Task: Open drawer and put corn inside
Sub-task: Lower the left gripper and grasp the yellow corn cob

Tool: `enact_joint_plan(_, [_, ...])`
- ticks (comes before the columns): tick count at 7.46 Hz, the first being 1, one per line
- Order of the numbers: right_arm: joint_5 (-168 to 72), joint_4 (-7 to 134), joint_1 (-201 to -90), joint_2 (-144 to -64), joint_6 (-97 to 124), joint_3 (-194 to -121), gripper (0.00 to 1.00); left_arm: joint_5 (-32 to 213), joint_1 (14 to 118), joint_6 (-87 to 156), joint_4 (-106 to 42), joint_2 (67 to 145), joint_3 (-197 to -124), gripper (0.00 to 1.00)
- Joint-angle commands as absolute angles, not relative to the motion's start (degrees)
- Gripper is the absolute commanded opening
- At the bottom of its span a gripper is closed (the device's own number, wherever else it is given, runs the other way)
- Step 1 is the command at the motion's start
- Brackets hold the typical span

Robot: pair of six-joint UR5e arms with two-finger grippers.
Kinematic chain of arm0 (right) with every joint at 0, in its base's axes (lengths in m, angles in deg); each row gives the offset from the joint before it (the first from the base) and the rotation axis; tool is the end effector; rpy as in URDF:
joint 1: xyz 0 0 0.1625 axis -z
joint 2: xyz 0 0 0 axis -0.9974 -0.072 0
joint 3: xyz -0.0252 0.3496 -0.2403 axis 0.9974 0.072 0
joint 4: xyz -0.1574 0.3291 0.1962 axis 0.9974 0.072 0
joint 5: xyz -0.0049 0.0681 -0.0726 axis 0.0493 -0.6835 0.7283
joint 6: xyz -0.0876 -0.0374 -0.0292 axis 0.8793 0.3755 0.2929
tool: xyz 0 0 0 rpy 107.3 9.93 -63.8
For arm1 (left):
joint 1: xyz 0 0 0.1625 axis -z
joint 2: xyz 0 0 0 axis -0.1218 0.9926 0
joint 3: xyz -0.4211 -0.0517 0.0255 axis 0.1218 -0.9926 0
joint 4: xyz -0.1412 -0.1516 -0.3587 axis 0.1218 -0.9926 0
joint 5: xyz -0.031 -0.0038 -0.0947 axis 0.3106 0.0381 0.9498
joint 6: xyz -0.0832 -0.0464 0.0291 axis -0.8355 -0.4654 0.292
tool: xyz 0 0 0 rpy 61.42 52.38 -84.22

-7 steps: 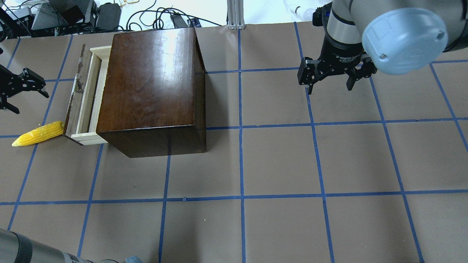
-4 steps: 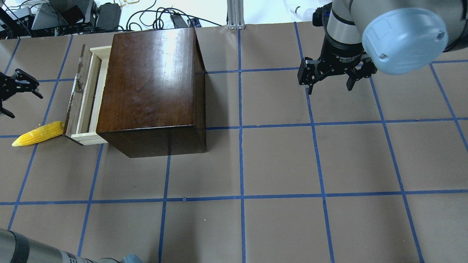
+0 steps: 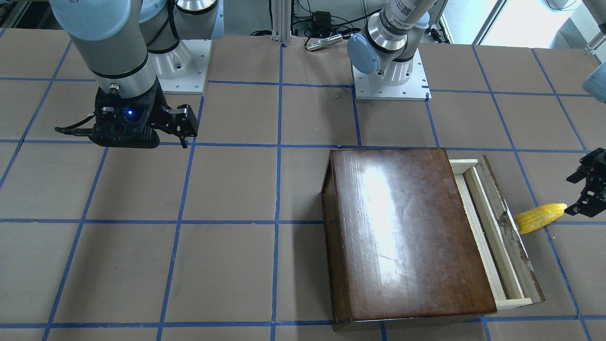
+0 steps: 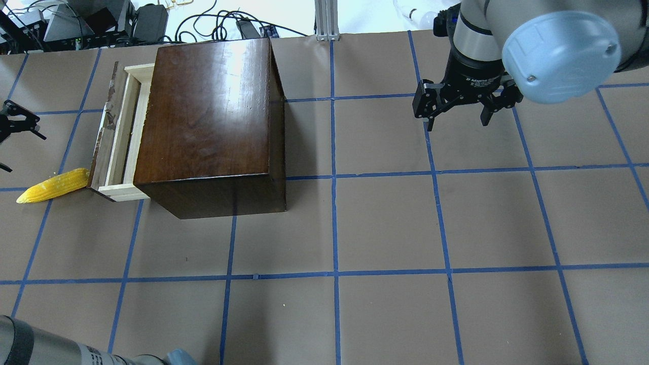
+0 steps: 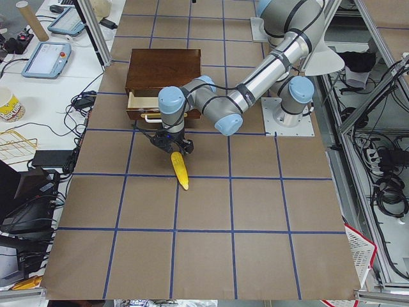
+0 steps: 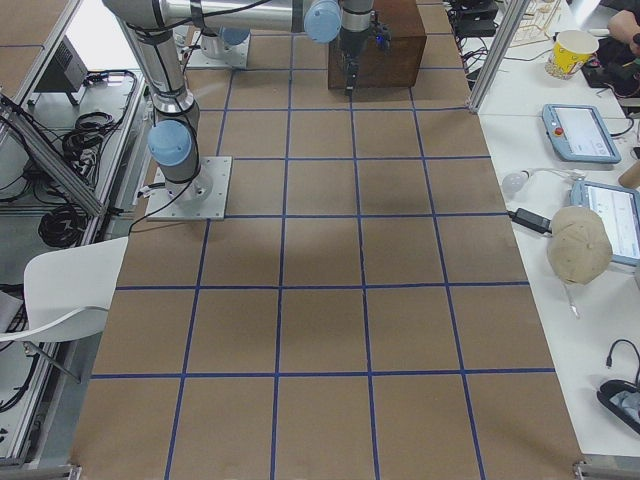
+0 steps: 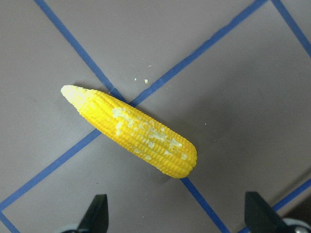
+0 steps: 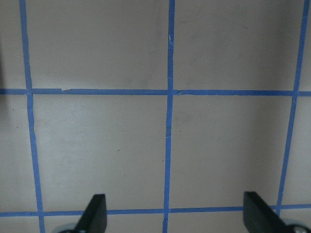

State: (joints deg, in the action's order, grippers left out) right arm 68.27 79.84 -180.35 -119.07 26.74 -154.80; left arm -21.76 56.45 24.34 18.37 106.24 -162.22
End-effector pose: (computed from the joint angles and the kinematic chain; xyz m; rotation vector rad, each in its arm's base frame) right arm 0.1676 -0.5134 0.4426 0.0350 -3.0754 -0.0640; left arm 0.2951 -0.5484 0.3171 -1.6879 2.6313 -0.0427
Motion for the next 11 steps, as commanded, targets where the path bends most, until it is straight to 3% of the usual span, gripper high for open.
enact_joint_plan(1, [68.21,79.84,-180.36,-119.07,26.74,-154.80,1.00,-22.69,56.04,12.56,18.56,106.69,-161.88,1.00])
enact_joint_plan(8, [68.21,79.84,-180.36,-119.07,26.74,-154.80,1.00,-22.61,55.60,-13.16,21.72,111.61,-162.05,1.00])
enact_joint_plan(11, [68.21,79.93,-180.36,-119.07,26.74,-154.80,1.00,-22.43,55.60,-14.22,30.10,112.83,-166.78,1.00])
